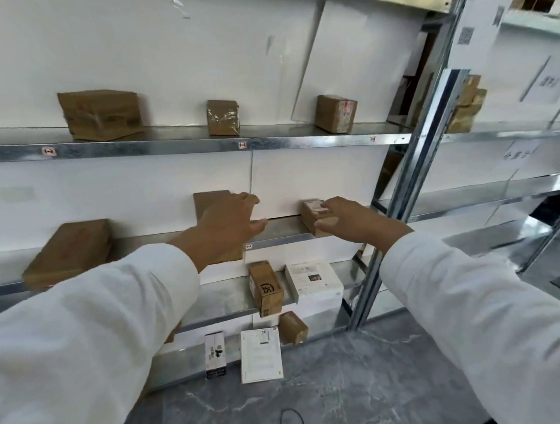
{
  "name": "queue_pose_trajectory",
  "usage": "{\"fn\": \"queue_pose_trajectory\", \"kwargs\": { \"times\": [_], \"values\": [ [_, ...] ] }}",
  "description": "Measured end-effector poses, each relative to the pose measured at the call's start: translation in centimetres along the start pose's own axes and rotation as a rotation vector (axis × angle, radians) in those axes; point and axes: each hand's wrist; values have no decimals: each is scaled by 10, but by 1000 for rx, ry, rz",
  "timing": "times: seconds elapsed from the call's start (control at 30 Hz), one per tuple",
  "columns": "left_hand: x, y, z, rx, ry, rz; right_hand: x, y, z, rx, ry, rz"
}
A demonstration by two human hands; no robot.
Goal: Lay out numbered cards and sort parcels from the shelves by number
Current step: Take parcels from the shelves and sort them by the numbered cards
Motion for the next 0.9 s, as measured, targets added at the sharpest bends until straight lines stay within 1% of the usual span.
{"fn": "queue_pose_trajectory", "kwargs": {
  "times": [0.13, 0.27, 0.47, 0.57, 0.67, 0.77, 0.83, 0.9],
  "values": [
    [21, 35, -39, 33, -55, -74, -3, 54, -20, -10, -13, -17],
    [41, 67, -77, 13, -36, -84, -1, 107, -43, -18, -29, -16],
    [103, 113, -122, 19, -123, -82, 10, 182, -70, -26, -75, -55],
    [130, 131, -136, 24, -180, -90, 19, 207, -83, -28, -121, -52],
    [154, 137, -150, 40, -225, -48, 31, 227, -96, -46, -168, -42],
    [172, 131, -170, 11, -216, 23, 41, 242, -116, -51, -190, -70],
    [187, 124, -185, 0, -213, 61, 52, 248, -132, -36, -203, -70],
    [206, 118, -199, -4, -248, 101, 67, 253, -150, -16, -241, -61]
  ]
}}
Point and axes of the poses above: each hand's wrist, its own z-axis away from the middle knuckle, its own x-axis out of the palm, y = z × x, and after that the axes turned 8 degrees about x, right-handed
